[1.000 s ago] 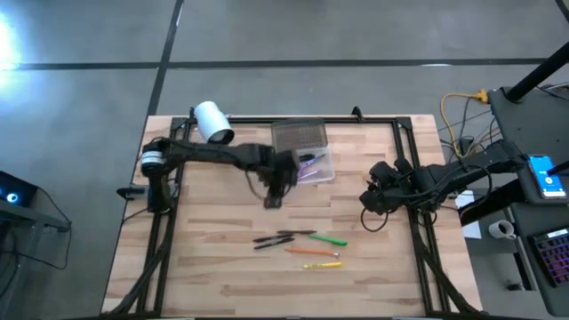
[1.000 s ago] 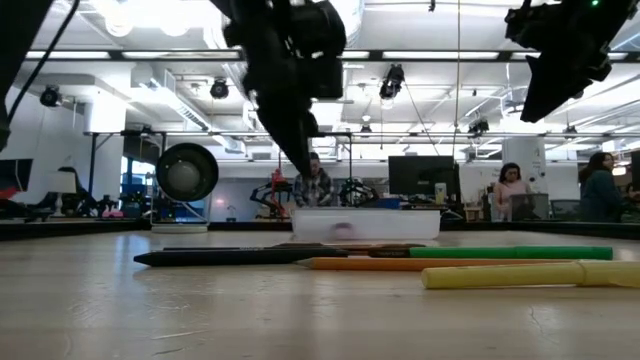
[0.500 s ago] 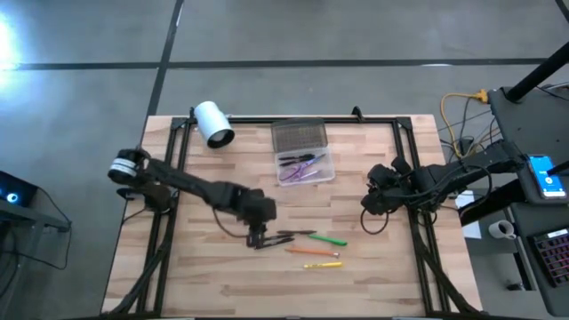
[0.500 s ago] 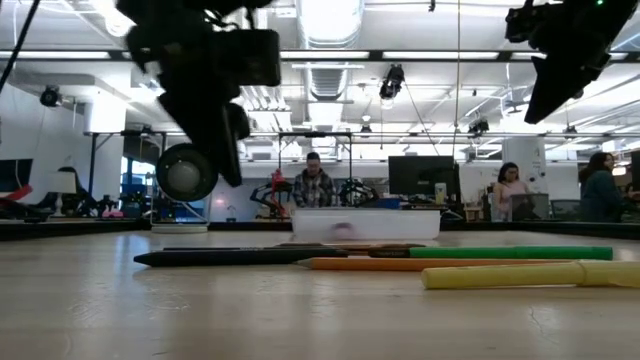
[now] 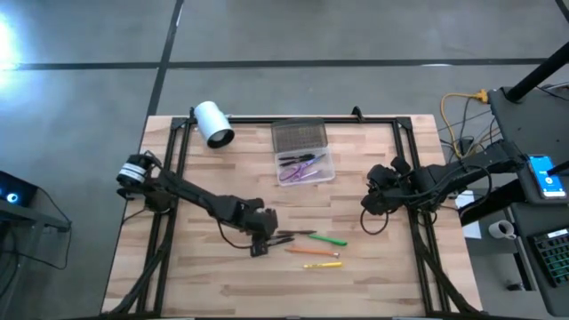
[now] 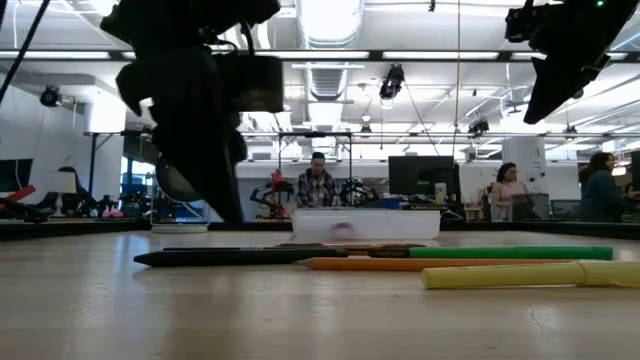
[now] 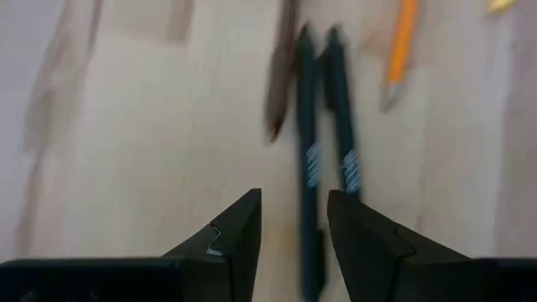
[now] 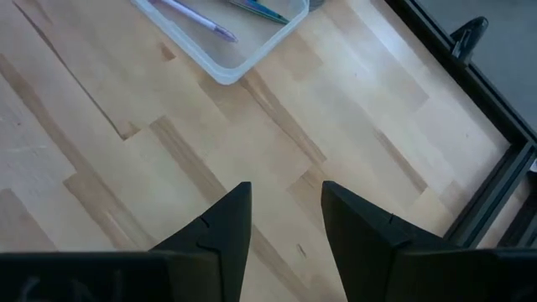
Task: Pick & place school supplies into a supply box
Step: Put the top black pen into the supply box
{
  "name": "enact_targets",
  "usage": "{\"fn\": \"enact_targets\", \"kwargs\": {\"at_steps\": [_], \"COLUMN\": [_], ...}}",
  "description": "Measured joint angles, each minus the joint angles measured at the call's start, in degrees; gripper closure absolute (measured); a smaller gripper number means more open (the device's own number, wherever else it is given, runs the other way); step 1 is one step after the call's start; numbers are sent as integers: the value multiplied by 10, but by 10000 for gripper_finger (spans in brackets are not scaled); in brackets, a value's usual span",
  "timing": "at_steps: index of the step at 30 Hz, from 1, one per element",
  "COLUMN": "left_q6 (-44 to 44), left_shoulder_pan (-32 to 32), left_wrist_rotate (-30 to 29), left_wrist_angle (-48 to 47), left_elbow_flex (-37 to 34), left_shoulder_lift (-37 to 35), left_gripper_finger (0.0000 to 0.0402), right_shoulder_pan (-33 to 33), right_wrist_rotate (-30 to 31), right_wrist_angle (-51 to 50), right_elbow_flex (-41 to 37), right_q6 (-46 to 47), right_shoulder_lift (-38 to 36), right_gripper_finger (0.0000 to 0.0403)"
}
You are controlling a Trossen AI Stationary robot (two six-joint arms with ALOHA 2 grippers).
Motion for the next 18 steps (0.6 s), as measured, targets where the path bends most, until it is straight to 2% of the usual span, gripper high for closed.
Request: {"fn": "enact_targets", "kwargs": {"at_steps": [2,9,18], "left_q6": [6,-6,-6], "left_shoulder_pan": [-2,0,-1], "left_wrist_rotate": [4,2,-15], "left_wrist_angle": [26,22,29], "left_elbow_flex": [0,9,7], "left_shoulder_lift": [11,48,58], "left_gripper_finger": [279,279,280], "right_shoulder_pan": [0,0,0], "right_wrist_rotate": [0,-1,-2], "right_wrist_angle": [0,-1,-2], "right_elbow_flex": [0,0,0], "right_q6": [1,2,-3], "right_shoulder_lift": [0,0,0], "right_gripper_finger": [266,266,266]}}
